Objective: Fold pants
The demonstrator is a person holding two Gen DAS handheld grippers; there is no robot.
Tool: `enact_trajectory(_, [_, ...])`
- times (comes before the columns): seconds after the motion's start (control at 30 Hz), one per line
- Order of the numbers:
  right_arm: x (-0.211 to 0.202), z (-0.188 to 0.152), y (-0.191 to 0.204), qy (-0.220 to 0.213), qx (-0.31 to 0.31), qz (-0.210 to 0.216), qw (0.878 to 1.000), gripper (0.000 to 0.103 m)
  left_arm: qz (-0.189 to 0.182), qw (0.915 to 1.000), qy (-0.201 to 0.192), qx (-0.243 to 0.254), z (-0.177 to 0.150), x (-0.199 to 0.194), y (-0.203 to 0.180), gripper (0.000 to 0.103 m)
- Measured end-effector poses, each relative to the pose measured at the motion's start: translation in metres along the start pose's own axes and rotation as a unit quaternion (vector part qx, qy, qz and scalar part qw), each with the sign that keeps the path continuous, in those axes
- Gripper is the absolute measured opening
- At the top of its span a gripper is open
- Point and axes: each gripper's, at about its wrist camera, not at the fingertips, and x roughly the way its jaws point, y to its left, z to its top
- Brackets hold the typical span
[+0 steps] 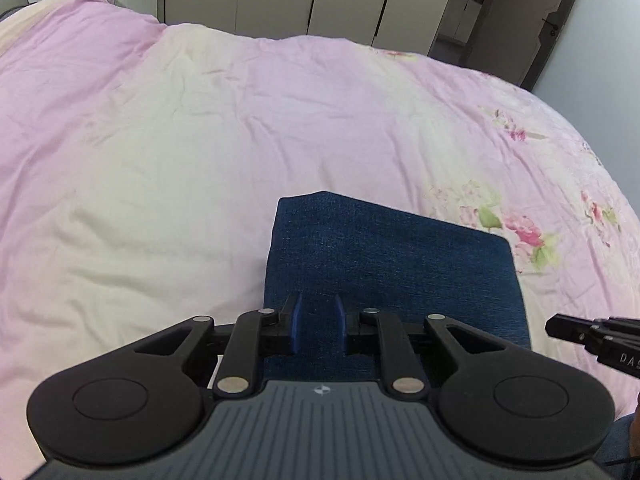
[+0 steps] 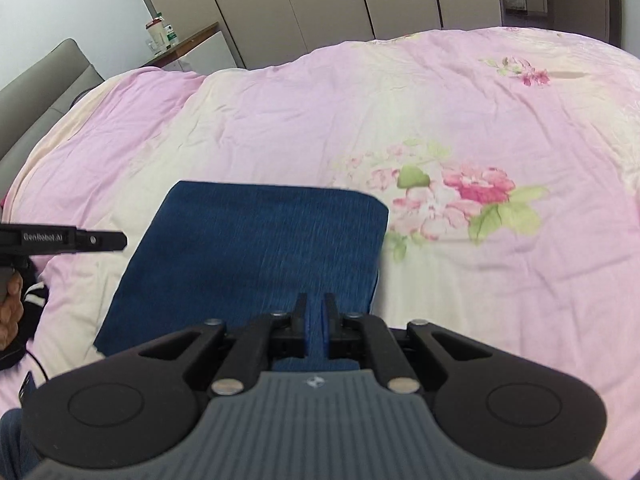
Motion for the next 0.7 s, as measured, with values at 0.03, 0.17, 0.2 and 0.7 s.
enact_trajectory(0.03, [0.008,0.007,-0.002,0.002,0.0,-0.002,1.0,0.0,0.007,1.0,0.005,0.002,-0.001,0.007,0.002,0.019])
enact_trajectory(0.17, [0.042,0.015,-0.009,0.022,0.001,-0.011,1.0,0.0,0.001,0.9995,0.03,-0.013,-0.006,0.036,0.019,0.021])
enact_trajectory(0.2, [0.051,0.014,-0.011,0.03,0.002,-0.012,0.999,0.0,-0.001,0.9992,0.037,-0.012,-0.008,0.042,0.021,0.022])
enact_trajectory(0.7, [0.102,0.01,-0.018,0.07,0.007,-0.022,0.997,0.0,0.013,0.9988,0.046,-0.005,-0.011,0.057,0.018,0.023])
